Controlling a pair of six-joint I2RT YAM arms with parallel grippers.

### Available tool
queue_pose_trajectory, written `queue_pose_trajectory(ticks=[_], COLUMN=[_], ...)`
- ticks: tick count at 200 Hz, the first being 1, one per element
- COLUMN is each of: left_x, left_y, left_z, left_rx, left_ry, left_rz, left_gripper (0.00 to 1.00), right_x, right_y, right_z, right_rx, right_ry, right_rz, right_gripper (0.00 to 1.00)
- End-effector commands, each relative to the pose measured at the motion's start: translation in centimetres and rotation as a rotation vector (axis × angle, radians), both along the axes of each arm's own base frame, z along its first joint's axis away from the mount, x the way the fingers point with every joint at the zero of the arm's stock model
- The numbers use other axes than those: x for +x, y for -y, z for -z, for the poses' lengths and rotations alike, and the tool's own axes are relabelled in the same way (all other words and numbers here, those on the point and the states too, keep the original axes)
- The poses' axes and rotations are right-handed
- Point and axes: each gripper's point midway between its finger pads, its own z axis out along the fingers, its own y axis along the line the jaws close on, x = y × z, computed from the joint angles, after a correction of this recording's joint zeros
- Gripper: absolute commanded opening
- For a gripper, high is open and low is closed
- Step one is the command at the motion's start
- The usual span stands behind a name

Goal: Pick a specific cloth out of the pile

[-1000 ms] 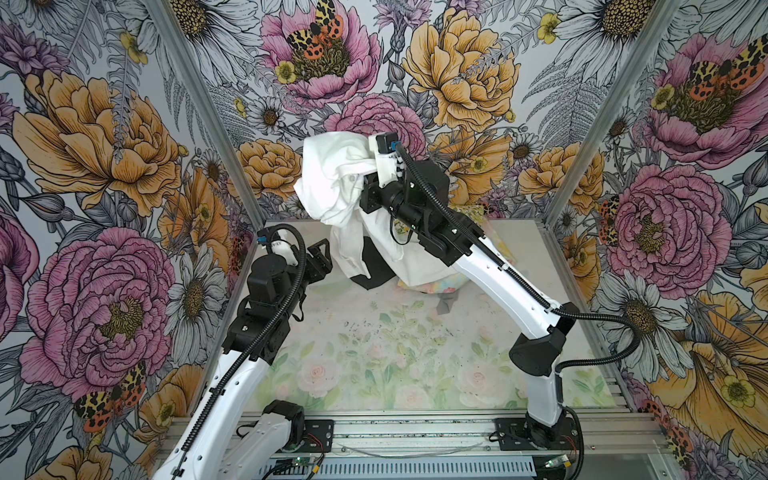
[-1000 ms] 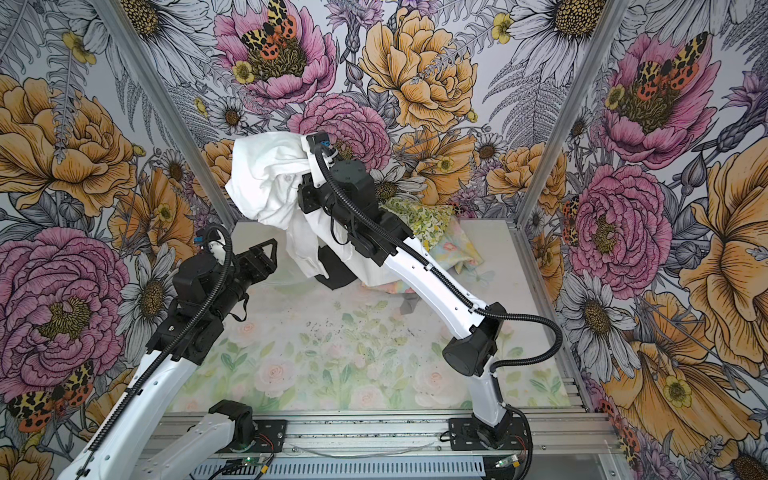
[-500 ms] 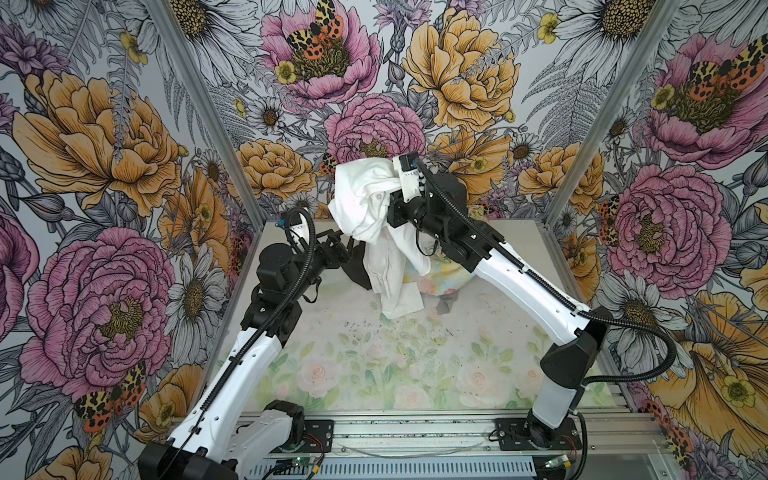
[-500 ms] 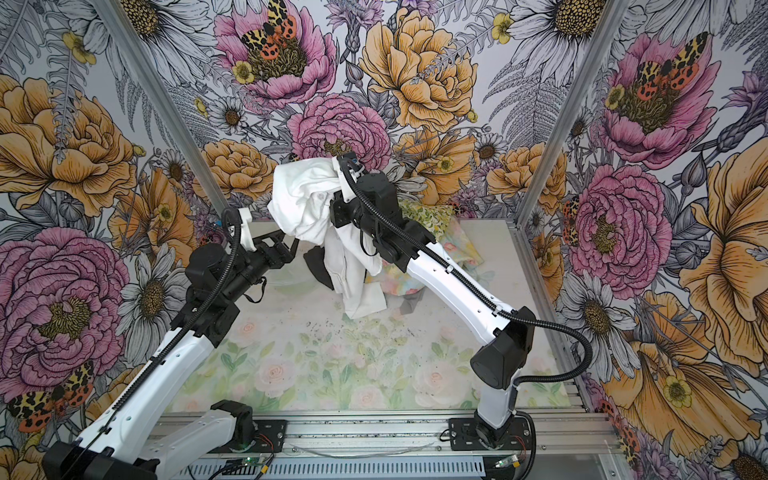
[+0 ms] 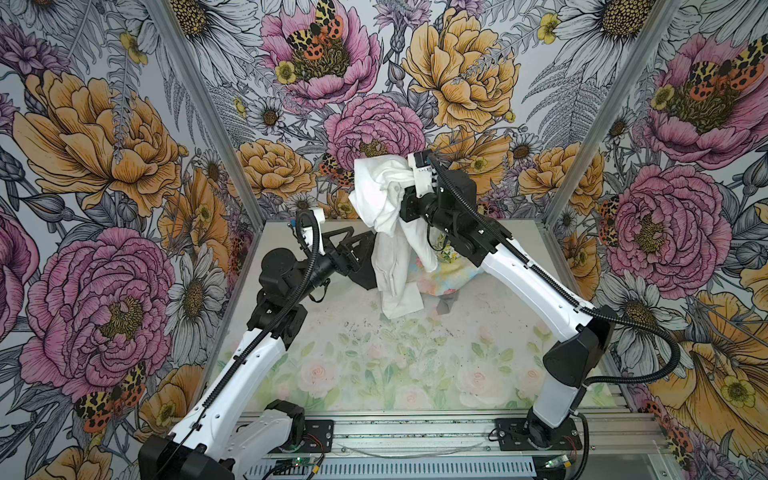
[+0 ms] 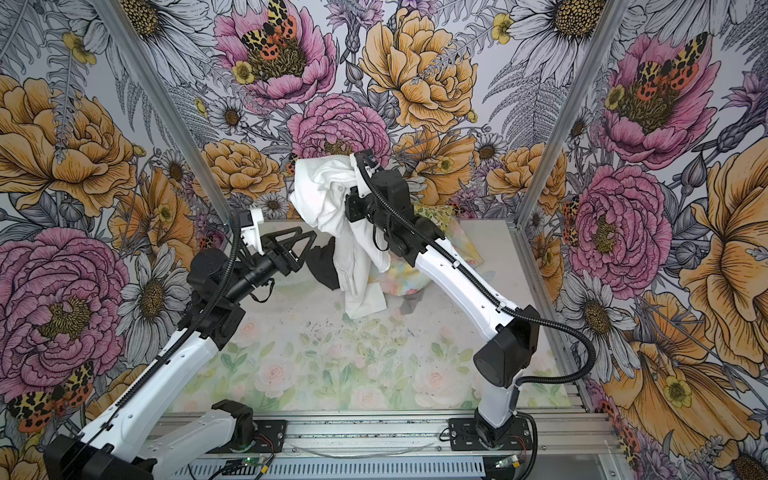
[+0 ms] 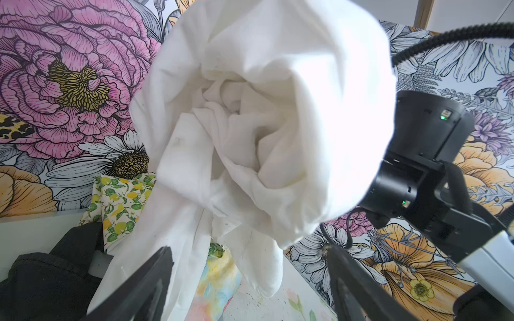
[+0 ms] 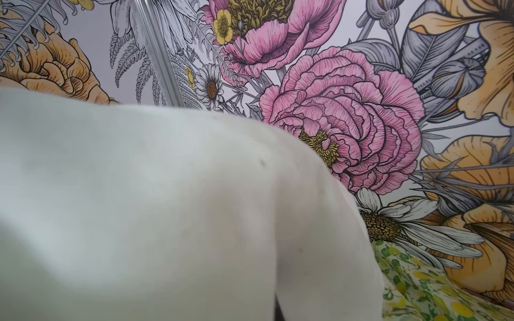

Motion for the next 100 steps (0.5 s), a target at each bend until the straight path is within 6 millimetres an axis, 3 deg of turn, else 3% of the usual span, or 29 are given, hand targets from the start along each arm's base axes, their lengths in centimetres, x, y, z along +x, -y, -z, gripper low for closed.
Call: queue_pose_trajectory(ticks=[1, 26, 67, 100], left_x=[-0.8, 0.0, 4.3, 7.6], left_y=[0.5, 0.6, 1.0, 1.5], left_z=[0.4, -0.5, 0.0, 0.2], left_rx=[0.028, 0.001, -0.048, -0.094], left_ry=[0.032, 0.055, 0.019, 0.020], left_rz=[0.027, 0.009, -0.070, -0.088], left_gripper=[0.89, 0.90, 0.91, 0.91], right_x=[0.6, 0.6, -0.6, -1.9], right_y=[-0.3, -1.1, -3.2, -4.7], right_z=[-1.4, -0.1, 1.9, 2.3], right_rx=[0.044, 0.031, -0.006, 0.041], right_ry=[0.043, 0.026, 0.019, 0.007], right_rz=[-0.006, -0.026, -0.069, -0.133], right_gripper=[0.00, 0.00, 0.00, 0.00])
